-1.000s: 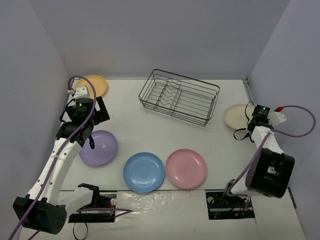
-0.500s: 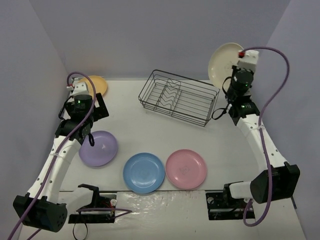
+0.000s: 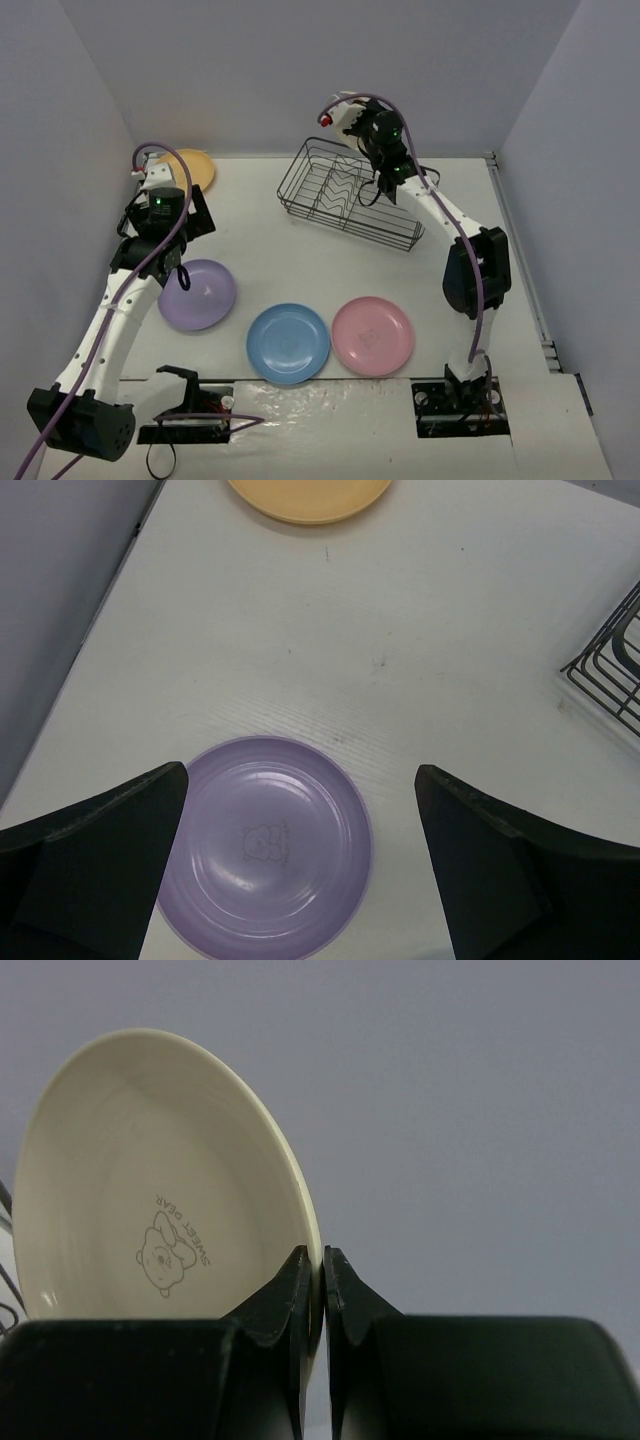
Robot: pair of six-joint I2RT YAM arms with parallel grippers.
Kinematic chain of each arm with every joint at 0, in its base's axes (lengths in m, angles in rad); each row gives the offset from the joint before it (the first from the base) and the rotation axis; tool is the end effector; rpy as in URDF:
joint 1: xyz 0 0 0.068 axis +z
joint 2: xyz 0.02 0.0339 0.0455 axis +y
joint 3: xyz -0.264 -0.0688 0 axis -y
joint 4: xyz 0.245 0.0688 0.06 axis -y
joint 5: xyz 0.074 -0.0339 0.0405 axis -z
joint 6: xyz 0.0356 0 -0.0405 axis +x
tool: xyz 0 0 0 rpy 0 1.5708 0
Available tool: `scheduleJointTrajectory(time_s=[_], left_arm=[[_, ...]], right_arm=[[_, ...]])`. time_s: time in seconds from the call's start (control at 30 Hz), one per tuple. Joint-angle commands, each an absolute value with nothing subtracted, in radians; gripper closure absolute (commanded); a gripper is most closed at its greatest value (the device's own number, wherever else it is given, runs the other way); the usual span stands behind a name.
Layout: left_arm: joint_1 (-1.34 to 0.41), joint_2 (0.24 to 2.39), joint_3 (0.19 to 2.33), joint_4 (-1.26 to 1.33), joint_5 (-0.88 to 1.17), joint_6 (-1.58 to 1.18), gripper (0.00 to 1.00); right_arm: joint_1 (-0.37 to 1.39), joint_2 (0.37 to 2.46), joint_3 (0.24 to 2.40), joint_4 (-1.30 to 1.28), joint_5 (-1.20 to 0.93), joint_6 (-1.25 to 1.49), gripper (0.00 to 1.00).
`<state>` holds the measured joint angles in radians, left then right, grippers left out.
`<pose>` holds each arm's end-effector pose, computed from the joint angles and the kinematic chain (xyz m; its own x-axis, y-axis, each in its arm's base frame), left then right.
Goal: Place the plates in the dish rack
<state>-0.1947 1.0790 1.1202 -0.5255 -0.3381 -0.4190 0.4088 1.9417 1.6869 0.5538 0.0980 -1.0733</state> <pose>0.2308 -0.0335 0.3662 -0.3744 -0.3174 -0.8713 -0.2822 0.9340 -0.2190 0.4349 0.1846 0.3881 0.4012 -0.7793 -0.4814 0.0897 0.5564 -0.8260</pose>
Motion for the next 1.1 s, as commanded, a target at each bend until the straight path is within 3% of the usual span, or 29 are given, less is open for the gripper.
scheduleJointTrajectory(time_s=[0.0,0.5,1.07], left_arm=[[-0.187,1.065,1.16,-0.505,-0.387,-0.399,0.03],[-0.187,1.117,1.173,-0.518,-0.416,-0.391,0.03],[-0.187,1.124,1.177,-0.519,-0.409,-0.388,0.03]], right_arm=[[0.414,1.964,1.831,0.626,0.039,-1.195,1.0],[0.411,2.086,1.936,0.485,-0.067,-1.191,1.0],[0.399,2.164,1.94,0.511,-0.063,-1.186,1.0]])
